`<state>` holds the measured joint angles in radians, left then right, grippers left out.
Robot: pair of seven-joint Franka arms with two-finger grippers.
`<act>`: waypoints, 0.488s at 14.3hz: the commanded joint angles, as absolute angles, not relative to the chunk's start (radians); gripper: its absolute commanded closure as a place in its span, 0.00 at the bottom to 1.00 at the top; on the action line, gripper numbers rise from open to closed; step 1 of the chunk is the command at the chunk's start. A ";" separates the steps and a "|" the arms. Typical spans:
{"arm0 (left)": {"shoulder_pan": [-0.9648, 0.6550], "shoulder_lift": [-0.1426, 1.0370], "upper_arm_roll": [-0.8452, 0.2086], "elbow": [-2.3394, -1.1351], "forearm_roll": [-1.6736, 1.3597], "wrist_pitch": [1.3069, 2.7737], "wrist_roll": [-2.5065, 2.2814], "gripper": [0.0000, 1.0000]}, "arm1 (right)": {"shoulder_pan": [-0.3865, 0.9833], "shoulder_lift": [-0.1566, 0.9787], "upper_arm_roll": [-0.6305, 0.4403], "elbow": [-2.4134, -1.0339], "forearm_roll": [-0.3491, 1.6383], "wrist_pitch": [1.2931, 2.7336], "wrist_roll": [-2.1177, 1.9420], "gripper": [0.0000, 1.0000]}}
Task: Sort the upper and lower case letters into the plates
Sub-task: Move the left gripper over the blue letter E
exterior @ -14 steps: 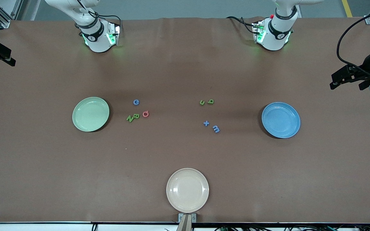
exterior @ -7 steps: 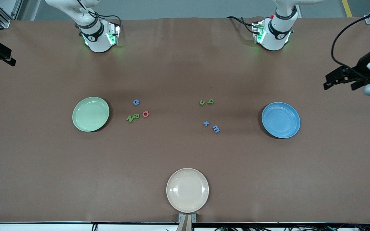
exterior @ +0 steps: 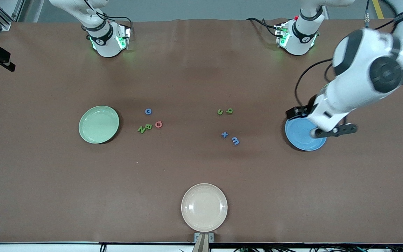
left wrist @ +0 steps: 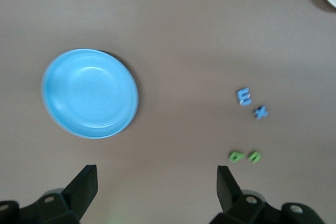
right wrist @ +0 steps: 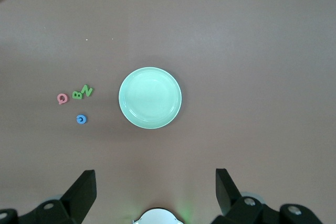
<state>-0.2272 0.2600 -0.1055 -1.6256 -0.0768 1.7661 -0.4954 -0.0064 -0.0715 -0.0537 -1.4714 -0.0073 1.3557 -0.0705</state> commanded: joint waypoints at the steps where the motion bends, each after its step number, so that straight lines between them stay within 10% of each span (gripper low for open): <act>1: -0.297 0.348 -0.100 -1.600 -0.067 1.851 -0.656 0.00 | -0.008 -0.074 -0.054 -1.471 -0.014 1.356 -0.066 0.00; 7: -0.426 0.532 -0.100 -1.600 -0.014 2.090 -1.003 0.00 | -0.009 0.007 -0.055 -1.471 -0.028 1.393 -0.078 0.00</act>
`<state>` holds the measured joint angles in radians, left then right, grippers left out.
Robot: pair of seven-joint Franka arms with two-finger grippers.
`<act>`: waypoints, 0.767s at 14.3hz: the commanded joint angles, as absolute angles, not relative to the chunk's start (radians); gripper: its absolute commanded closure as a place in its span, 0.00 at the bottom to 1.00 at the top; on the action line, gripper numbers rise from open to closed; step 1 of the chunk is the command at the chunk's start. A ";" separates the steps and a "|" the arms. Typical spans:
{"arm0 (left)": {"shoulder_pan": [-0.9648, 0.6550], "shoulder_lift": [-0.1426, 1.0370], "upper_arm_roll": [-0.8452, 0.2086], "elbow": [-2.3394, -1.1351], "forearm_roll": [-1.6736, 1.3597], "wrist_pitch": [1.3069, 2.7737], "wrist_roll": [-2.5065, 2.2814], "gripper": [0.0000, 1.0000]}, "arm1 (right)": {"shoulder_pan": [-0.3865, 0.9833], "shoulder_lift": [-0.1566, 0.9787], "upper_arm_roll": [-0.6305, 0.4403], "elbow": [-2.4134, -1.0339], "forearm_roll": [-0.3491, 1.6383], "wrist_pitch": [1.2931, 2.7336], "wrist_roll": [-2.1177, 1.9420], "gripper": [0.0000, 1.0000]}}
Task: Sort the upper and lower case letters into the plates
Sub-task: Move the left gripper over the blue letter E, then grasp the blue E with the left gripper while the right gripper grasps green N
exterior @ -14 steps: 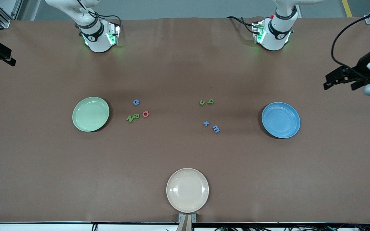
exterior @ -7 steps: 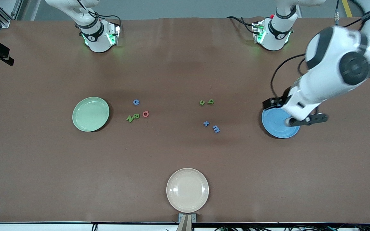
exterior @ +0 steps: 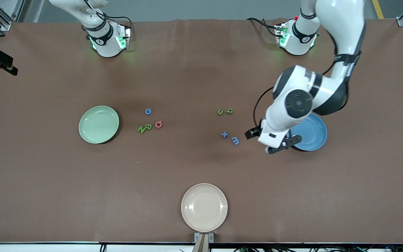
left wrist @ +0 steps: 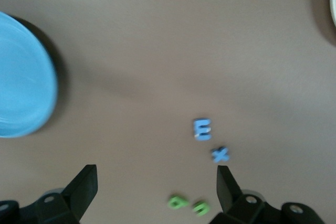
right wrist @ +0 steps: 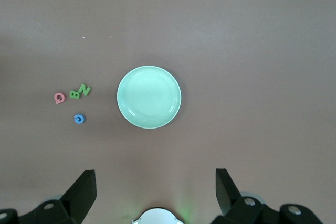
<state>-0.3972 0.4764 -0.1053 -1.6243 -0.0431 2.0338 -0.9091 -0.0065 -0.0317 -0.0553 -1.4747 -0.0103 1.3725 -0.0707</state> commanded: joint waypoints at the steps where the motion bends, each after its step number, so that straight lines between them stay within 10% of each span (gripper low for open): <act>1: -0.439 0.558 -0.100 -1.601 0.007 2.127 -1.043 0.00 | -0.012 0.027 -0.055 -1.471 -0.029 1.394 -0.078 0.00; 11: -0.499 0.655 -0.100 -1.716 0.031 2.397 -1.244 0.00 | 0.031 0.155 -0.052 -1.480 -0.020 1.466 0.088 0.00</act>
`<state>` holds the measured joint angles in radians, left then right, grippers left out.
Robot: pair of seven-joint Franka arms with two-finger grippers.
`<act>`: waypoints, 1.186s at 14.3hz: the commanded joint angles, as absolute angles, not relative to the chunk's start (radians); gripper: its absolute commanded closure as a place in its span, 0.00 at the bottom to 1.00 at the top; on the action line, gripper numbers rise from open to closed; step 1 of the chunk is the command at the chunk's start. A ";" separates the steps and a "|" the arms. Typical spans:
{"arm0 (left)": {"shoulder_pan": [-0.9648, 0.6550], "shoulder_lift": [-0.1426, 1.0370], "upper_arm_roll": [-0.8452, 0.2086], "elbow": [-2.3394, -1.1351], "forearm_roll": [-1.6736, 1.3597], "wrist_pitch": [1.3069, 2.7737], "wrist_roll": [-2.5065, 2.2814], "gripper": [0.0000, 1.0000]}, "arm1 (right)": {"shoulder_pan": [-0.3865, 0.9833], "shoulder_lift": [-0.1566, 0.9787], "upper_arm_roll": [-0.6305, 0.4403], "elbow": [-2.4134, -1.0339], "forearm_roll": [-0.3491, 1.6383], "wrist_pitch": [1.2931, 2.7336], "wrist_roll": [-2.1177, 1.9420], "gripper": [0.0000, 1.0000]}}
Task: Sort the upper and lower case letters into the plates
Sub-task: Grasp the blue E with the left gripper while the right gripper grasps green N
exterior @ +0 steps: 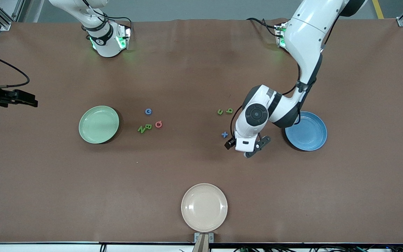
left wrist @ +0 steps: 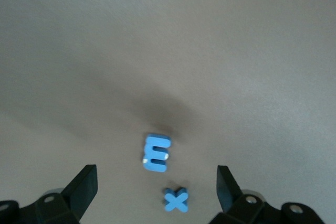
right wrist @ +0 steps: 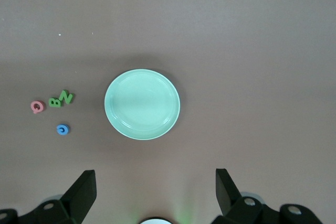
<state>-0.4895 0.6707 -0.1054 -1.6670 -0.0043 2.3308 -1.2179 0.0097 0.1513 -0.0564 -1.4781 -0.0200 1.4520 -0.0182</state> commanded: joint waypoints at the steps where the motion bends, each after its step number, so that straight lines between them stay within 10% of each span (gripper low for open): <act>1: -0.503 0.658 -0.100 -1.736 0.047 2.429 -1.244 0.00 | 0.069 0.156 -0.052 -1.485 -0.014 1.476 0.174 0.00; 7: -0.512 0.673 -0.100 -1.804 0.052 2.525 -1.243 0.01 | 0.233 0.170 -0.052 -1.667 0.051 1.711 0.623 0.00; 17: -0.511 0.692 -0.097 -1.792 0.052 2.528 -1.236 0.40 | 0.396 0.210 -0.052 -2.132 0.052 2.331 0.957 0.00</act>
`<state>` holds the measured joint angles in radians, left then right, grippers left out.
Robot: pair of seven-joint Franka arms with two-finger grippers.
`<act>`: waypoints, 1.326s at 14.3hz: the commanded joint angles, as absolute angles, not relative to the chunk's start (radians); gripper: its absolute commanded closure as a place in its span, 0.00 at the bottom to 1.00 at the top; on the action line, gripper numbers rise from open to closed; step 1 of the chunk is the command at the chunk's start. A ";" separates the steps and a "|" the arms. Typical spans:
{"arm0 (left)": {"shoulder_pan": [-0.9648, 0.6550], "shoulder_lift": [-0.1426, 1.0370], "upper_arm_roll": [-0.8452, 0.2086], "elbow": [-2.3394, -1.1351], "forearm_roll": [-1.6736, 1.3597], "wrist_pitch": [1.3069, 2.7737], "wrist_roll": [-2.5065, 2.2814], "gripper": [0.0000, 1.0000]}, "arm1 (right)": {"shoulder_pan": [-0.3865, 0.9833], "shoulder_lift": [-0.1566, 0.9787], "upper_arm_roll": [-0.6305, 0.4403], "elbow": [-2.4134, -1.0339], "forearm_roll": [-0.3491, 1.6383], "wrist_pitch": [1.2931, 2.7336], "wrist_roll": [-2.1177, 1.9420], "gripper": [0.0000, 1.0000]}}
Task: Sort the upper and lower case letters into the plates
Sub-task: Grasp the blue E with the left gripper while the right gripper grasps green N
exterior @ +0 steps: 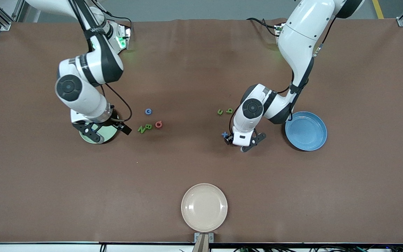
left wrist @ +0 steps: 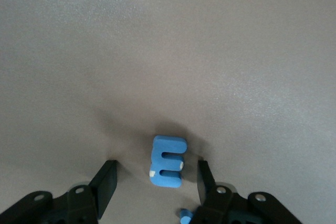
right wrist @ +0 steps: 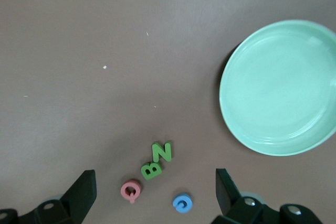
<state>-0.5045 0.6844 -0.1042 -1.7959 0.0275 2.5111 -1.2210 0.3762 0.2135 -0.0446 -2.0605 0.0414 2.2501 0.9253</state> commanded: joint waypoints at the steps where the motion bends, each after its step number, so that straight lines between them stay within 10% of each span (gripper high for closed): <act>1: -0.511 0.692 -0.100 -1.792 0.052 2.534 -1.230 0.44 | 0.405 0.227 -0.052 -2.153 0.052 2.376 0.969 0.00; 10: -0.508 0.693 -0.097 -1.789 0.054 2.560 -1.218 0.93 | 0.448 0.426 -0.052 -2.197 0.052 2.625 0.999 0.00; 19: -0.399 0.470 -0.100 -1.892 0.109 2.329 -0.987 0.99 | 0.482 0.463 -0.051 -2.197 0.052 2.637 0.999 0.29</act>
<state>-0.4371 0.5817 -0.0960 -1.7900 0.0897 2.3638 -1.0649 0.4715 0.4532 -0.0448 -2.1923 0.0416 2.6203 0.9869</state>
